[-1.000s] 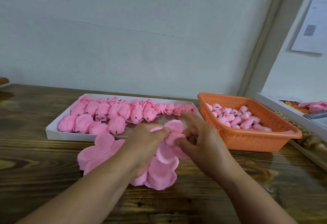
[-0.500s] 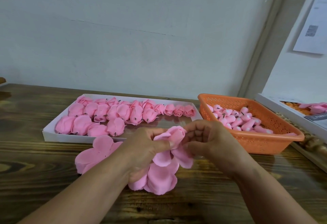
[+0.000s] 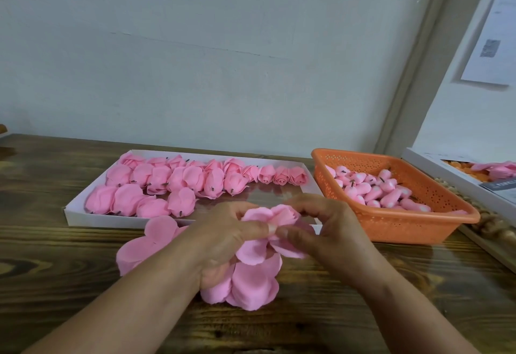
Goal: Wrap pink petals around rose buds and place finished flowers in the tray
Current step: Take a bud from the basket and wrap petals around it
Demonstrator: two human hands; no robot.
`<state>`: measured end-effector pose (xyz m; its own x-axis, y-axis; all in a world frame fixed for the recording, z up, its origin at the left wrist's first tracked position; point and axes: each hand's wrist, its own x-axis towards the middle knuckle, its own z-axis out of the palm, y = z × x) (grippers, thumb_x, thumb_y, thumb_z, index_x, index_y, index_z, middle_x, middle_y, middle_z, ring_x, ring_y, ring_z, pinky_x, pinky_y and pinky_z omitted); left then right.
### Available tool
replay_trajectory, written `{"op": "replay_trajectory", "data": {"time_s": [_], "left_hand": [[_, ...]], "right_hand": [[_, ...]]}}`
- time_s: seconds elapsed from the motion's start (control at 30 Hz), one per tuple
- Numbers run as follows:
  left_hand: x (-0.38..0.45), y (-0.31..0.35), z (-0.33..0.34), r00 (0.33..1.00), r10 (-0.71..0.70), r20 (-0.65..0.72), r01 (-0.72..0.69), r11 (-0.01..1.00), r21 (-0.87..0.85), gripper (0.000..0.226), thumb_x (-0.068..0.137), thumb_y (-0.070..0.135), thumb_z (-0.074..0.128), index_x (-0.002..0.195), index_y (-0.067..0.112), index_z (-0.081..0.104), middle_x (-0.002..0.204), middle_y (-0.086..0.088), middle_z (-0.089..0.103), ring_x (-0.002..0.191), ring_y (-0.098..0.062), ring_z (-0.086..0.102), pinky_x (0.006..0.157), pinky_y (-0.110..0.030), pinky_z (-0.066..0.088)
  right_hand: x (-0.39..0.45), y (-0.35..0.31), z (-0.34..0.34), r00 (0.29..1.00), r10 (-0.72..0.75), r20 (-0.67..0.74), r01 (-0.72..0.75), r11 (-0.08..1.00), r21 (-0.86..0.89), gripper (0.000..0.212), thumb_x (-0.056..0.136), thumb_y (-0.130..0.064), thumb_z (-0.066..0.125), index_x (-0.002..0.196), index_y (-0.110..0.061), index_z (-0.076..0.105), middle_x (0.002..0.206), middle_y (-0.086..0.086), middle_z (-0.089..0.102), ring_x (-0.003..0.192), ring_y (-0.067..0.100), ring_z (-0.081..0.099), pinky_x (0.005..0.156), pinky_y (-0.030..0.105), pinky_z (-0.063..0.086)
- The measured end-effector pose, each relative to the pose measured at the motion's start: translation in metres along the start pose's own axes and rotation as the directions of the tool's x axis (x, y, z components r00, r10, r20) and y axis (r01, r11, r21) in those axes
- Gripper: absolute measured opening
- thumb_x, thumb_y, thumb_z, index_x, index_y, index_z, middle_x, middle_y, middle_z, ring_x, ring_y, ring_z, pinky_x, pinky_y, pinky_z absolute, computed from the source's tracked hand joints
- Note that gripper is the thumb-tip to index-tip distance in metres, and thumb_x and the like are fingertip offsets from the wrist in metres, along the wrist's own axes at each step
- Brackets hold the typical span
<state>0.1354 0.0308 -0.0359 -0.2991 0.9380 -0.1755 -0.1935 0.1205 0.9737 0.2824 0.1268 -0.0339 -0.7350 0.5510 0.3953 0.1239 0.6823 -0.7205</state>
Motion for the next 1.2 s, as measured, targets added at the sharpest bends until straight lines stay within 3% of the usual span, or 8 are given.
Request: {"op": "replay_trajectory", "data": {"time_s": [0.23, 0.37, 0.47, 0.6, 0.7, 0.83, 1.0, 1.2], "left_hand": [[0.005, -0.01, 0.008, 0.97, 0.015, -0.243, -0.032, 0.997, -0.068, 0.019, 0.095, 0.013, 0.057, 0.103, 0.0, 0.068, 0.1, -0.019, 0.072, 0.091, -0.031, 0.071, 0.083, -0.044, 0.058], [0.005, -0.006, 0.008, 0.954, -0.052, -0.296, -0.012, 0.978, -0.208, 0.022, 0.095, 0.013, 0.054, 0.111, -0.002, 0.061, 0.099, -0.023, 0.069, 0.067, -0.027, 0.072, 0.058, -0.036, 0.059], [0.003, -0.004, 0.009, 0.95, -0.089, -0.298, 0.017, 0.971, -0.238, 0.02, 0.094, 0.01, 0.056, 0.11, -0.001, 0.06, 0.096, -0.023, 0.07, 0.06, -0.026, 0.071, 0.055, -0.036, 0.059], [0.001, -0.004, 0.011, 0.956, -0.057, -0.289, 0.033, 0.996, -0.088, 0.015, 0.093, 0.011, 0.057, 0.098, 0.003, 0.068, 0.092, -0.02, 0.071, 0.065, -0.027, 0.07, 0.062, -0.038, 0.059], [-0.001, -0.005, 0.012, 0.978, 0.042, -0.206, -0.031, 0.998, 0.057, 0.027, 0.097, 0.022, 0.053, 0.088, 0.004, 0.072, 0.086, -0.018, 0.073, 0.079, -0.028, 0.07, 0.064, -0.034, 0.057], [-0.008, 0.0, 0.014, 0.976, 0.162, -0.144, -0.136, 0.975, 0.175, 0.032, 0.099, 0.032, 0.047, 0.09, 0.017, 0.074, 0.089, -0.007, 0.075, 0.089, -0.024, 0.071, 0.081, -0.042, 0.059], [-0.009, 0.001, 0.013, 0.93, 0.245, -0.273, -0.195, 0.96, 0.199, 0.023, 0.095, 0.028, 0.054, 0.086, 0.016, 0.071, 0.092, -0.016, 0.071, 0.093, -0.038, 0.065, 0.088, -0.053, 0.052], [-0.006, -0.004, 0.014, 0.915, 0.191, -0.356, -0.157, 0.98, 0.123, 0.011, 0.088, 0.016, 0.067, 0.078, 0.015, 0.071, 0.059, 0.008, 0.068, 0.066, -0.015, 0.062, 0.058, -0.026, 0.043]], "right_hand": [[-0.003, 0.004, 0.02, 0.985, 0.036, -0.171, -0.024, 0.997, 0.07, 0.019, 0.08, -0.009, 0.07, 0.083, -0.028, 0.069, 0.079, -0.006, 0.068, 0.078, 0.01, 0.061, 0.069, 0.028, 0.052], [-0.009, 0.005, 0.025, 0.978, -0.01, -0.207, 0.031, 0.994, 0.101, 0.019, 0.08, -0.004, 0.07, 0.089, -0.02, 0.07, 0.084, -0.002, 0.068, 0.082, 0.011, 0.06, 0.064, 0.021, 0.051], [-0.013, 0.001, 0.024, 0.981, -0.074, -0.182, 0.1, 0.985, 0.138, 0.02, 0.081, 0.004, 0.067, 0.09, -0.015, 0.068, 0.086, 0.0, 0.065, 0.082, 0.002, 0.06, 0.064, 0.011, 0.047], [-0.008, -0.007, 0.009, 0.984, -0.177, 0.034, 0.18, 0.979, -0.097, 0.011, 0.085, -0.005, 0.064, 0.093, -0.011, 0.067, 0.092, -0.001, 0.064, 0.089, 0.012, 0.058, 0.077, 0.03, 0.047], [-0.003, -0.013, 0.003, 0.97, -0.217, 0.107, 0.234, 0.951, -0.2, 0.012, 0.084, -0.009, 0.064, 0.096, -0.012, 0.067, 0.094, -0.003, 0.064, 0.091, 0.011, 0.057, 0.081, 0.028, 0.044], [0.0, -0.011, 0.002, 0.981, -0.19, -0.033, 0.18, 0.965, -0.192, 0.02, 0.08, -0.008, 0.072, 0.099, -0.015, 0.069, 0.107, -0.01, 0.058, 0.104, -0.001, 0.051, 0.087, 0.012, 0.039], [-0.005, -0.008, 0.002, 0.974, -0.152, -0.168, 0.139, 0.986, -0.089, 0.035, 0.081, -0.004, 0.069, 0.088, -0.037, 0.061, 0.089, -0.017, 0.065, 0.086, -0.003, 0.058, 0.071, 0.006, 0.041], [-0.009, -0.009, 0.008, 0.972, -0.182, -0.148, 0.175, 0.983, -0.059, 0.019, 0.076, -0.017, 0.07, 0.088, -0.032, 0.066, 0.088, -0.015, 0.065, 0.087, 0.005, 0.059, 0.071, 0.012, 0.044]]}}
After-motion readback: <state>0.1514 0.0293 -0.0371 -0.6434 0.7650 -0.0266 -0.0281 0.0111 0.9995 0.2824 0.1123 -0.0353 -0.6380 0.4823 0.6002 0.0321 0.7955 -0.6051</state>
